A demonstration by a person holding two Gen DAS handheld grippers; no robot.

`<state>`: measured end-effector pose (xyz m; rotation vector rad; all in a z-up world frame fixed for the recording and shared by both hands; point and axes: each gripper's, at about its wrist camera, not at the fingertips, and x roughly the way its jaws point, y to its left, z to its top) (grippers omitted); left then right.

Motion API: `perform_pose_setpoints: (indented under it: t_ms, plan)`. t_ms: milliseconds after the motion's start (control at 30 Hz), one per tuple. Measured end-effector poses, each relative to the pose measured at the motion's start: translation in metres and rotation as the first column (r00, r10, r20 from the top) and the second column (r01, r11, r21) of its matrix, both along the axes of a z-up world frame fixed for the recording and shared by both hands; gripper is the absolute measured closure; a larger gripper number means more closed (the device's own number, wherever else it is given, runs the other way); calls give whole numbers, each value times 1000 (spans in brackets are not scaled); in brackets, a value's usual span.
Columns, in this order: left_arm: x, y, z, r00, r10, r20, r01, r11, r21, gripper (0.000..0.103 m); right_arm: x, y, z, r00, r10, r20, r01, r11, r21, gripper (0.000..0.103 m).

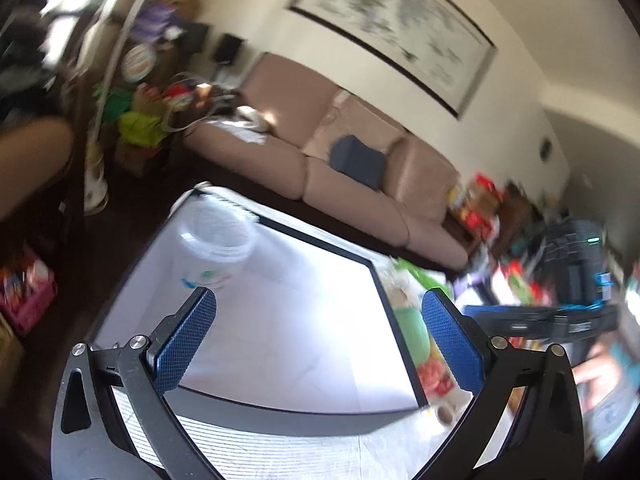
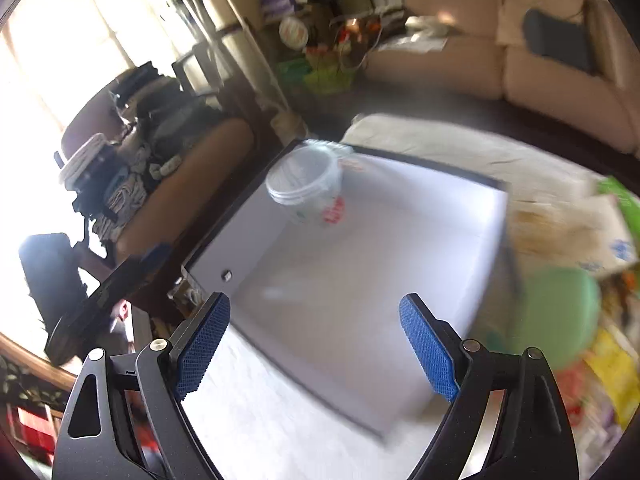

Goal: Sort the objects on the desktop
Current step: 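Move the left gripper back over the table toward the bagged tape roll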

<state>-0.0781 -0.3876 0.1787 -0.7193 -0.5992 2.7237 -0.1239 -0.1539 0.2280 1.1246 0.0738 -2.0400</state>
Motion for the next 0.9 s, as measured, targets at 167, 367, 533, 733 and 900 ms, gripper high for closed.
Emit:
perform_pose_setpoints:
  t_ms: [167,367,533,733,900]
  plan:
    - [16,81,14,989,-147,-21,144,984,-106,0,50,136,7,983,-120,-137,126,992,31,5]
    - [44,179,2,947,-321,9,319,936,-151,0,84,266,-38,936,-322,-139,327,945,14,5]
    - [60,264,-41,926,-354,131,377,874,-307,0,80,345,-94,865,-499,-46,496,866,-61,5]
    - [66,359,-92,909,-343,238,417,729,-542,0,60,387,-126,800,-593,97,600,789,-128,5]
    - [44,383,-128,899,-307,313,428,768,-477,0,56,411,-133,781,-622,61,625,773,-113,5]
